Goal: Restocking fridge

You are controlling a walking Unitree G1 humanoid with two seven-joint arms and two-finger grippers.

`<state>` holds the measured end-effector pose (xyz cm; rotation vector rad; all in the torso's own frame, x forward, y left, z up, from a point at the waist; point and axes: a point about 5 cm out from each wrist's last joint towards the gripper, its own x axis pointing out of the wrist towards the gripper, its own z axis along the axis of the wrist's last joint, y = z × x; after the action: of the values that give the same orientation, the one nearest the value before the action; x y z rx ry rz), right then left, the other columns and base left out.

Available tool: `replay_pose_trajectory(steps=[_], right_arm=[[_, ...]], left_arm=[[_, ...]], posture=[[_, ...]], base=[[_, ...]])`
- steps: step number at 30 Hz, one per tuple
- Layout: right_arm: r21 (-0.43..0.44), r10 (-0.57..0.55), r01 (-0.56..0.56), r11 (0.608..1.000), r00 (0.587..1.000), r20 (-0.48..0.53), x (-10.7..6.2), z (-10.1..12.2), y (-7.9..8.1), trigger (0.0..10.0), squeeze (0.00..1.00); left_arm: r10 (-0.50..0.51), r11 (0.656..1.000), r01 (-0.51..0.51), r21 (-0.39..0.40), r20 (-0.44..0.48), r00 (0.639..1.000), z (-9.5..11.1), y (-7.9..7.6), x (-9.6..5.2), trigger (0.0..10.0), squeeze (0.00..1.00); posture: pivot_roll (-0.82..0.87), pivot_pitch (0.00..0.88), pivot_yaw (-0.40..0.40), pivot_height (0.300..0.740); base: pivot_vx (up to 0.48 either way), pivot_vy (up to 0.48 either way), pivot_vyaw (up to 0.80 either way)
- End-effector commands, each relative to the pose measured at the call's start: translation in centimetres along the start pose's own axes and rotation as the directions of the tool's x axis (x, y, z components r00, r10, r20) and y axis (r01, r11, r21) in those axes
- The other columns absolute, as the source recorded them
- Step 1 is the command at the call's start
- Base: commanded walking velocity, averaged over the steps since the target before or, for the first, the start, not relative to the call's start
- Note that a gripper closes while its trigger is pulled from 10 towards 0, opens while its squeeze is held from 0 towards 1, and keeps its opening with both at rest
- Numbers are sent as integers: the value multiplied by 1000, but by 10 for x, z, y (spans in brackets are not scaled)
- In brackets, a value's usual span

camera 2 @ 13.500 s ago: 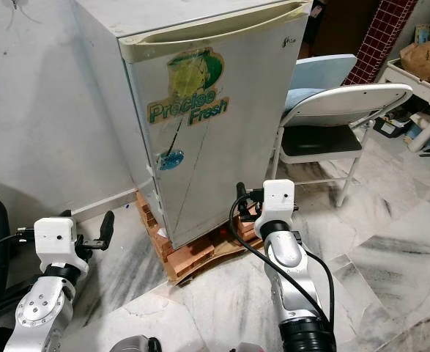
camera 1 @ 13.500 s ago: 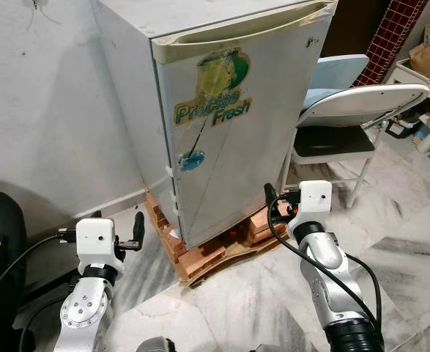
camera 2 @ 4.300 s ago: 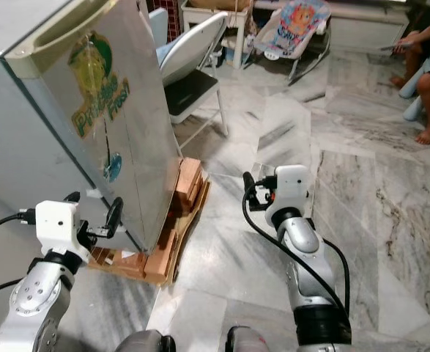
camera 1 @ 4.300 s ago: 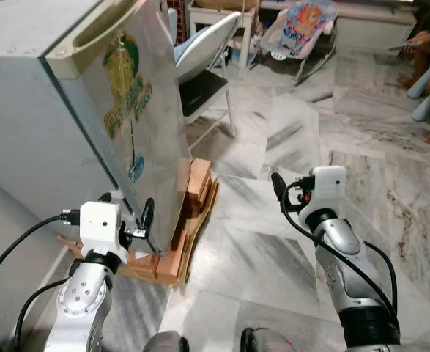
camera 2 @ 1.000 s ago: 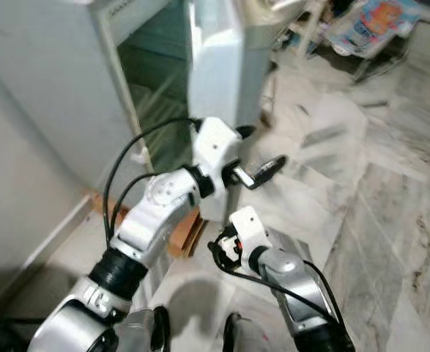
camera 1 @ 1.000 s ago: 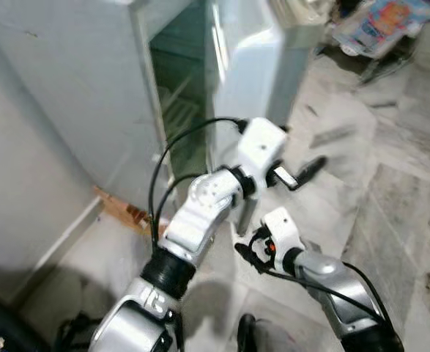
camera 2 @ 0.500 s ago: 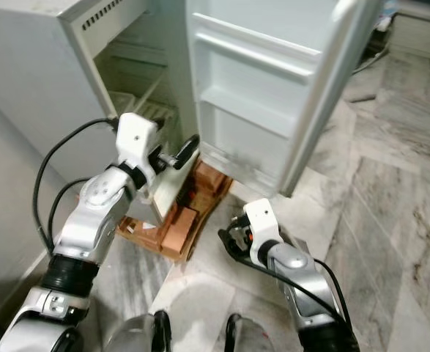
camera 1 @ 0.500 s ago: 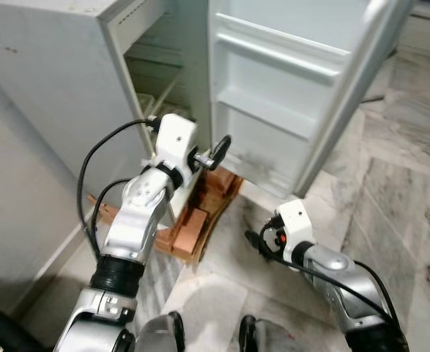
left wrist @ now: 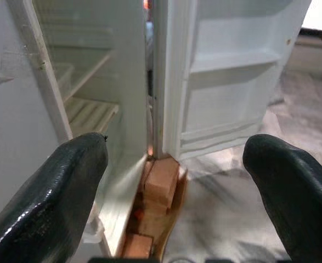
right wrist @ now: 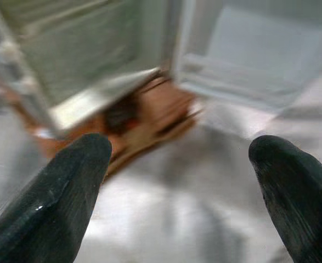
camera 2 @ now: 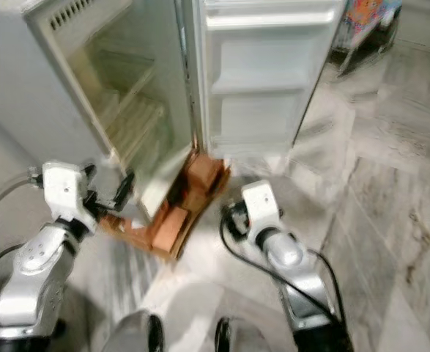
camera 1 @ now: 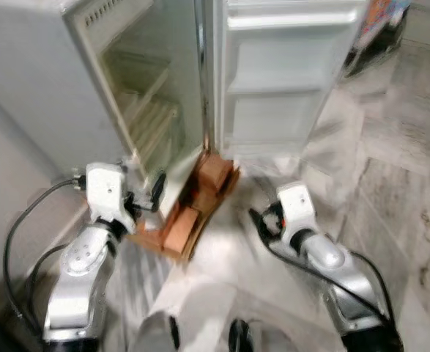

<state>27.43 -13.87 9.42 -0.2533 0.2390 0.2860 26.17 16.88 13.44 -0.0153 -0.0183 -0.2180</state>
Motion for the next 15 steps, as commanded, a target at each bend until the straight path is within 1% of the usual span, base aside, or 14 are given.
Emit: replay_pose_trajectory(steps=[1, 3, 6, 8, 9, 10, 11, 12, 13, 14, 15], right_arm=[[-21, 5, -4, 1000, 996, 91, 0, 16, 6, 10000, 0], [14, -7, 6, 1000, 995, 96, 2, 18, 3, 10000, 0], [18, 1, -2, 1000, 995, 95, 4, 18, 3, 10000, 0], [17, -12, 10, 1000, 993, 118, 7, 24, 1, 10000, 0], [17, -12, 10, 1000, 993, 118, 7, 24, 1, 10000, 0], [19, -38, 35, 999, 990, 134, 8, 26, -1, 10000, 0], [48, -54, 47, 998, 988, 144, 10, 27, -1, 10000, 0], [48, -54, 47, 998, 988, 144, 10, 27, -1, 10000, 0], [100, -60, 46, 994, 988, 142, 10, 26, -1, 10000, 0], [131, -63, 45, 990, 988, 140, 11, 26, 0, 10000, 0], [133, -67, 48, 990, 987, 149, 11, 26, 0, 10000, 0]], left_arm=[[71, 997, -71, -2, -29, 997, -7, 11, -9, 10000, 0], [87, 996, -87, -1, -32, 996, -8, 14, -11, 10000, 0], [82, 997, -81, 12, -26, 996, -4, 14, -11, 10000, 0], [89, 996, -88, 16, -11, 996, 3, 16, -11, 10000, 0], [89, 996, -88, 16, -11, 996, 3, 16, -11, 10000, 0], [94, 995, -94, 17, -6, 996, 6, 17, -12, 10000, 0], [98, 995, -98, 18, -4, 995, 7, 17, -12, 10000, 0], [98, 995, -98, 18, -4, 995, 7, 17, -12, 10000, 0], [101, 995, -101, 24, -8, 995, 6, 17, -13, 10000, 0], [102, 994, -102, 28, -11, 995, 4, 17, -14, 10000, 0], [101, 994, -101, 30, -14, 995, 3, 16, -14, 10000, 0]], posture=[[-34, 149, 13, 740], [-29, 150, 11, 740], [-26, 150, 12, 740], [-23, 149, 20, 740], [-23, 149, 20, 740], [-20, 148, 19, 740], [-16, 146, 17, 740], [-16, 146, 17, 740], [-16, 145, 17, 740], [-16, 145, 17, 740], [-22, 141, 20, 740]], base=[[0, -454, 0], [0, -454, 0], [0, -445, 0], [255, -403, 0], [259, -401, 0], [266, -398, 0], [285, -382, 0], [285, -382, 0], [292, -375, 0], [315, -360, 0], [341, -334, 0]])
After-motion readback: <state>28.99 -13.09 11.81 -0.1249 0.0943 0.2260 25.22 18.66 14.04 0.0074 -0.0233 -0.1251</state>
